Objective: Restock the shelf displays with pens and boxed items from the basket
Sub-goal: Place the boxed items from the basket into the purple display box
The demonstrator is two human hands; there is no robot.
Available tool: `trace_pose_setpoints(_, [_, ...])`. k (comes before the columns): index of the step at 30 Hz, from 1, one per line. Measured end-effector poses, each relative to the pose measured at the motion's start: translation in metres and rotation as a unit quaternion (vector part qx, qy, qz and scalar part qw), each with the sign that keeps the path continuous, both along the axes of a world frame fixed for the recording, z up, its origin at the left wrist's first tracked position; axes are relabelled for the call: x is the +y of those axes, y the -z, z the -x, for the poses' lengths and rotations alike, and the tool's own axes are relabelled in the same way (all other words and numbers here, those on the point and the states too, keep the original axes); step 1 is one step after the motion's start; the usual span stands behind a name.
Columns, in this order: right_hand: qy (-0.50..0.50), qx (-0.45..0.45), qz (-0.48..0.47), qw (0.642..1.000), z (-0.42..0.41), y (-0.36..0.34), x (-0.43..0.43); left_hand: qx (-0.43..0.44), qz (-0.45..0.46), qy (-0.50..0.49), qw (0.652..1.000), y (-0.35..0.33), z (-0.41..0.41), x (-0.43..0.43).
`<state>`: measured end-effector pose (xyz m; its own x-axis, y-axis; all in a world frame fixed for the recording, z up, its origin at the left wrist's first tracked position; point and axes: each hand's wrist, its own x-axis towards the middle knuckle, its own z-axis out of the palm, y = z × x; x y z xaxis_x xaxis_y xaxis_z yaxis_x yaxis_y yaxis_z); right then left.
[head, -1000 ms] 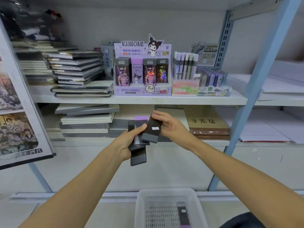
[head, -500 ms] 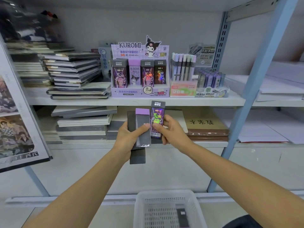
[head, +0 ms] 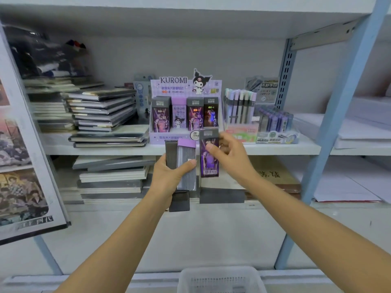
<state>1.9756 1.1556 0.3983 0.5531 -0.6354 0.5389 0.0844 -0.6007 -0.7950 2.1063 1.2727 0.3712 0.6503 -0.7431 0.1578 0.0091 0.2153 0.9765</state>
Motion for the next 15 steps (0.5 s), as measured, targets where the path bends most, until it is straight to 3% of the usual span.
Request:
trace_pose_setpoints(6, [0.037,-0.059,0.058,0.996,0.001,-0.077,-0.03,-0.009,0.036,0.015,0.999,-0.043,-0.024,-0.016])
trace_pose_setpoints(15, [0.107,0.038,0.133,0.985,-0.023,-0.12,-0.063,0.018,0.052,0.021,0.998,-0.047,-0.036,-0.038])
